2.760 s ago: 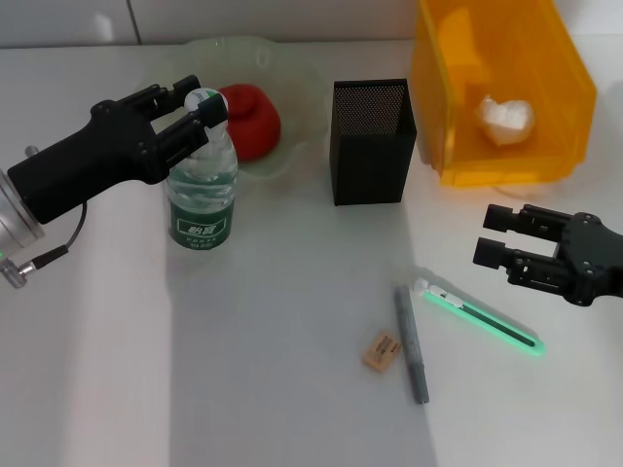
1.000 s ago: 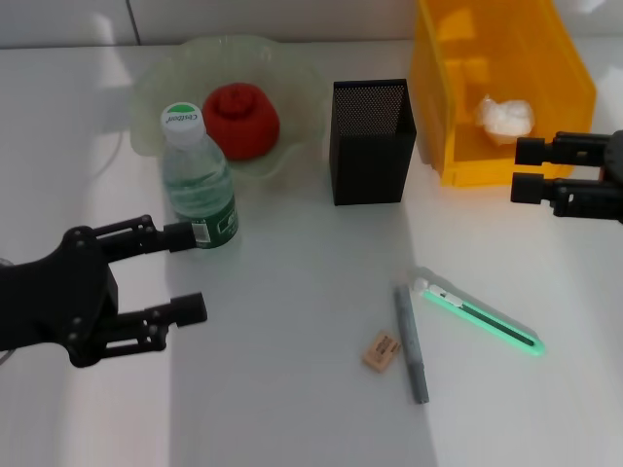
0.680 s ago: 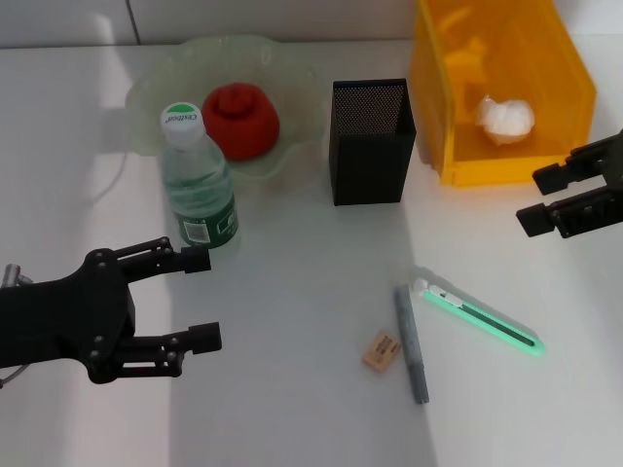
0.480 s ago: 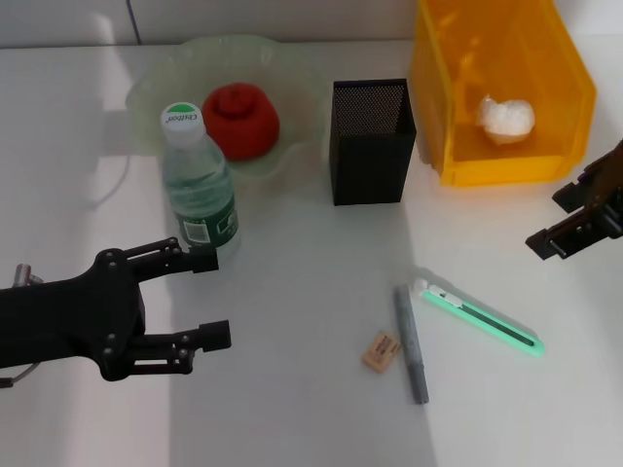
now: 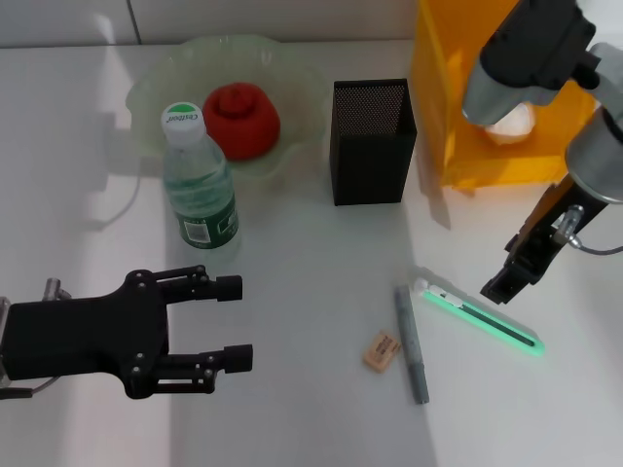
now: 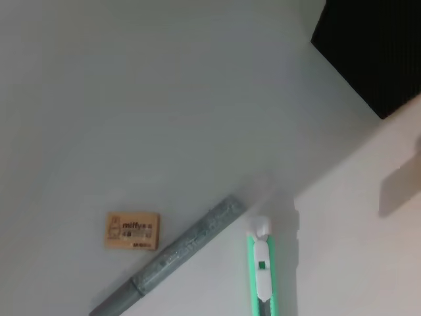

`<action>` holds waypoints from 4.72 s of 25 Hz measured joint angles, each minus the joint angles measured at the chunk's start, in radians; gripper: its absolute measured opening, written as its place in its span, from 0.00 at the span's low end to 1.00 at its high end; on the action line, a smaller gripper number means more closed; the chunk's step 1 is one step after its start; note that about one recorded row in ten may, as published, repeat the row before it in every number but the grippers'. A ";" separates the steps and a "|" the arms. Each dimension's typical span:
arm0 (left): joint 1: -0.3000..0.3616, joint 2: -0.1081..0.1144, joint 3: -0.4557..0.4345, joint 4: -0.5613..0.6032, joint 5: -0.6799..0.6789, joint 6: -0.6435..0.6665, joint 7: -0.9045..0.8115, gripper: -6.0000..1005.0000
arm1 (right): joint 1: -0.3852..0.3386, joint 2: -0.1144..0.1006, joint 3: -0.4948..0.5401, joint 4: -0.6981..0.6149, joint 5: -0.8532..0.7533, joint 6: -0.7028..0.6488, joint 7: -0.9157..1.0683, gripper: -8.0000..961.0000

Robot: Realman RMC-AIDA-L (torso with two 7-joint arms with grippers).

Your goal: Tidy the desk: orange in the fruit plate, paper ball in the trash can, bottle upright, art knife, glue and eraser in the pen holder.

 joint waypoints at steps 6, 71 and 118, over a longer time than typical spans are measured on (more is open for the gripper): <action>0.006 -0.001 0.000 0.003 0.001 -0.018 0.000 0.78 | 0.008 0.003 -0.103 0.099 0.017 0.148 0.002 0.67; 0.012 -0.009 -0.015 0.000 0.000 -0.063 -0.001 0.78 | -0.253 -0.002 0.342 0.312 1.148 0.600 -0.597 0.19; 0.018 -0.007 -0.026 0.001 -0.004 -0.056 -0.001 0.78 | -0.173 -0.017 0.403 0.137 0.746 0.326 -0.395 0.61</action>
